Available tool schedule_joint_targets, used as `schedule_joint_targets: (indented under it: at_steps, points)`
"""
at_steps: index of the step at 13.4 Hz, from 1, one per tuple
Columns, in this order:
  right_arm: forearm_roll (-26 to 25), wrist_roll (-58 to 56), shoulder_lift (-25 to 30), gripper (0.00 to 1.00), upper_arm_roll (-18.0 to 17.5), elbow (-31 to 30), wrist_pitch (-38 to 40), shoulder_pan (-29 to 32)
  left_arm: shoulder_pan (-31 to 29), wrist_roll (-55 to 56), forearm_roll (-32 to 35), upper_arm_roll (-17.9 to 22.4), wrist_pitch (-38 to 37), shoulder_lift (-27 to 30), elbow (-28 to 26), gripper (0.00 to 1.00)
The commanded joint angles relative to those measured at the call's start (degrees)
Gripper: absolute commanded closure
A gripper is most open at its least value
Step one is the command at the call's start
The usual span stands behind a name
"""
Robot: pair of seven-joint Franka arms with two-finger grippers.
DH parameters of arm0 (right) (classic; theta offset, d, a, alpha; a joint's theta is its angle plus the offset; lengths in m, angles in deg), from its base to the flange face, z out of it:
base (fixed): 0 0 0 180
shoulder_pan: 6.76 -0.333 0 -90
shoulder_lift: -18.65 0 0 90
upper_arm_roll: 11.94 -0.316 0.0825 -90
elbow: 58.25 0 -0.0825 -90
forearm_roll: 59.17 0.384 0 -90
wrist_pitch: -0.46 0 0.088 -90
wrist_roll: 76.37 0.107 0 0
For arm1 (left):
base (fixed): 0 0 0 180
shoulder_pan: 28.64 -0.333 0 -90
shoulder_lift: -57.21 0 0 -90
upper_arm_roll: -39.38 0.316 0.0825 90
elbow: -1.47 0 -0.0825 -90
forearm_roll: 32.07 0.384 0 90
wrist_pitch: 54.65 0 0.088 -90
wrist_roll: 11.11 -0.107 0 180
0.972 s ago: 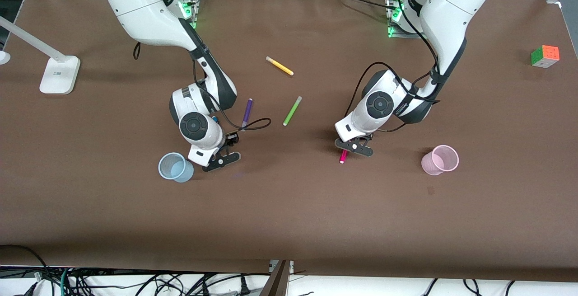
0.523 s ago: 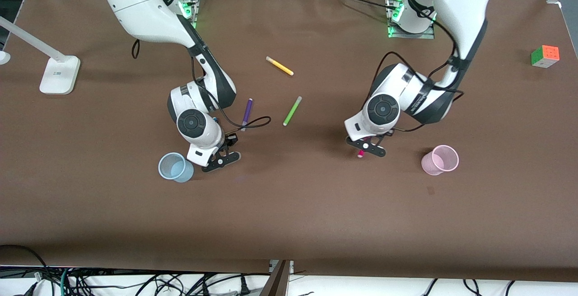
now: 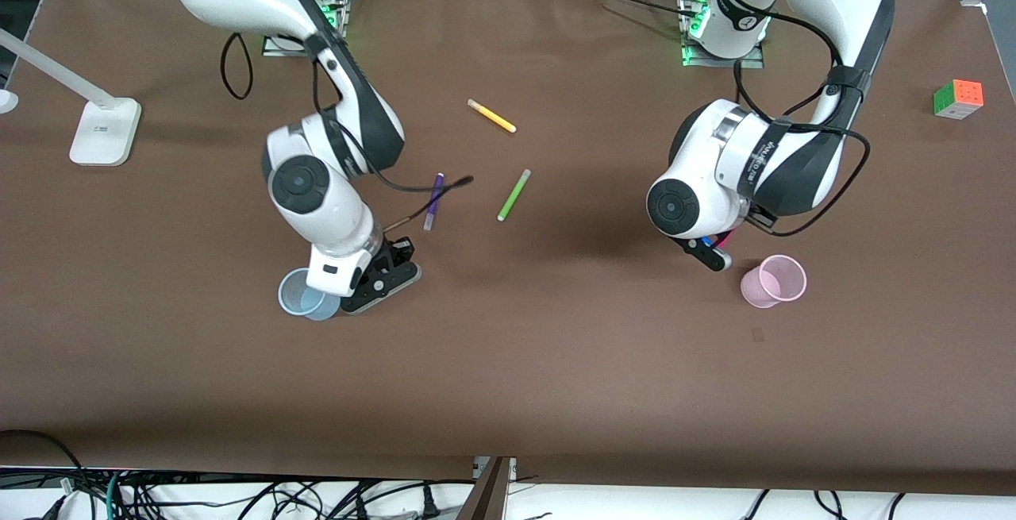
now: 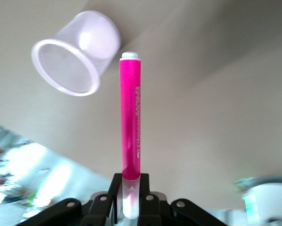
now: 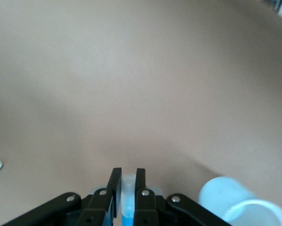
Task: Place pink and blue markers in matching cups
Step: 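Carry the markers over their matching cups with both grippers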
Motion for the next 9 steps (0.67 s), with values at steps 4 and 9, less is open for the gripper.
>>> schedule_joint_targets:
  at_steps: [4, 9]
  points:
    - [19.4, -33.6, 0.8, 1.0, 0.5, 4.1, 3.1, 7.3, 0.4, -10.6, 18.6, 0.8, -1.7, -6.7, 1.5, 0.99]
    - [34.0, -59.2, -0.6, 1.0, 0.4, 3.7, 7.1, 15.9, 0.4, -10.6, 26.1, 2.2, -1.5, -8.1, 1.5, 1.0]
